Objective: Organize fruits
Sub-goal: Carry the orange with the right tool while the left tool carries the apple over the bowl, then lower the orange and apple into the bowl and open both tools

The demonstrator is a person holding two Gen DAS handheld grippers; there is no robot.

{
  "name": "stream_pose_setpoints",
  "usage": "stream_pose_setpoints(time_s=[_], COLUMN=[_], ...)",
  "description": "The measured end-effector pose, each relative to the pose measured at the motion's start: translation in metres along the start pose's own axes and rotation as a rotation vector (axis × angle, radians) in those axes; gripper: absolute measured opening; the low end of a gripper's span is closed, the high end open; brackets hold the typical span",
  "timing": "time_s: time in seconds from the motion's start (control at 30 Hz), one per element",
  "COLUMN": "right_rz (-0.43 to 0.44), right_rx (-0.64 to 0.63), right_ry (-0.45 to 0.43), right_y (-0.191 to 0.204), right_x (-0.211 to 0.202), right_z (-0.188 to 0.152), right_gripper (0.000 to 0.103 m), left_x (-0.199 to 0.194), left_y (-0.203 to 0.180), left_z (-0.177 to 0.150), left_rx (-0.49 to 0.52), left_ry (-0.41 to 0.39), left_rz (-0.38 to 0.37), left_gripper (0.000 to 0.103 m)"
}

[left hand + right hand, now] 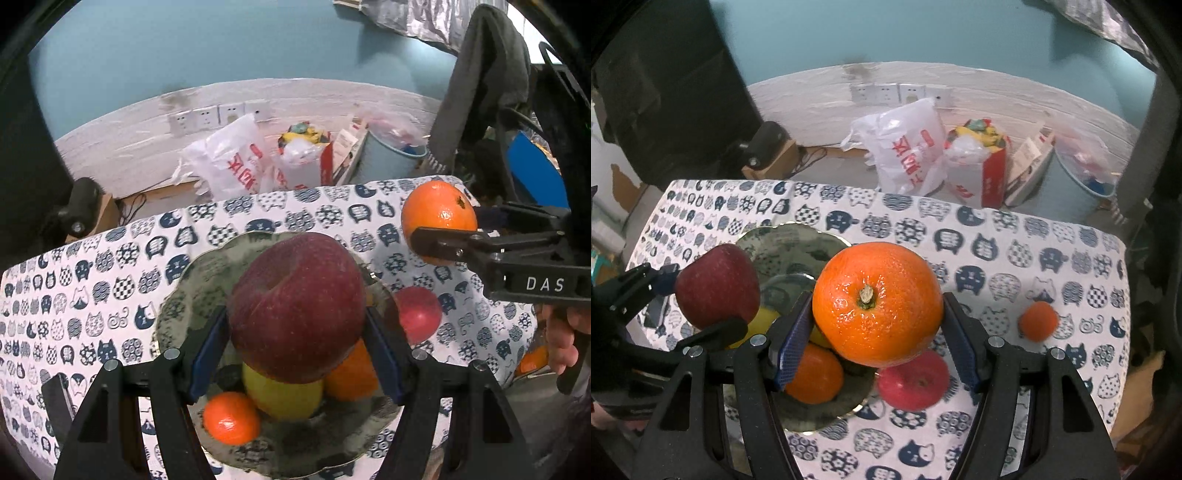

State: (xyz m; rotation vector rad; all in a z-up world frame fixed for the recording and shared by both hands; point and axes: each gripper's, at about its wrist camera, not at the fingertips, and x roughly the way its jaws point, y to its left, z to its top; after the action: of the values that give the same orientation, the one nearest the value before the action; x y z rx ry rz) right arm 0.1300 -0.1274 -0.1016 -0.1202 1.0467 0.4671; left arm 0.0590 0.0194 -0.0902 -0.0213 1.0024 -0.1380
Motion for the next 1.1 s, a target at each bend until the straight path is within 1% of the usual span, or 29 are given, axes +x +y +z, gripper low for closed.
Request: stream_pose_setpoints(time_s=[0.33, 0.8, 1.07, 1.1], right_rz=[0.037, 0.064, 0.074, 0.074], right_rx=[-0.037, -0.065, -0.075, -0.077], right_ry=[0.038, 0.089, 0.112, 0.116], right_y=[0.031, 0.054, 0.064, 0.066], right_x=[0.028, 0.06, 0.075, 0.077], right_z=[0.011, 0.016, 0.018, 0.018], right_gripper=[0.068, 0.068, 0.068, 0.068], left_x=[0.013, 0.03, 0.042, 0.042], left_y=[0.032, 0.048, 0.065, 0.066], left_z=[-0.014, -0.022, -0.027, -0.028], left_rx=[-0.055, -0.101, -0.164, -0.16], left_ry=[0.053, 0.11, 0.143, 0.138], left_rz=[0.016, 0.006, 0.013, 0.015], left_gripper=[0.073, 0.073, 0.073, 0.073])
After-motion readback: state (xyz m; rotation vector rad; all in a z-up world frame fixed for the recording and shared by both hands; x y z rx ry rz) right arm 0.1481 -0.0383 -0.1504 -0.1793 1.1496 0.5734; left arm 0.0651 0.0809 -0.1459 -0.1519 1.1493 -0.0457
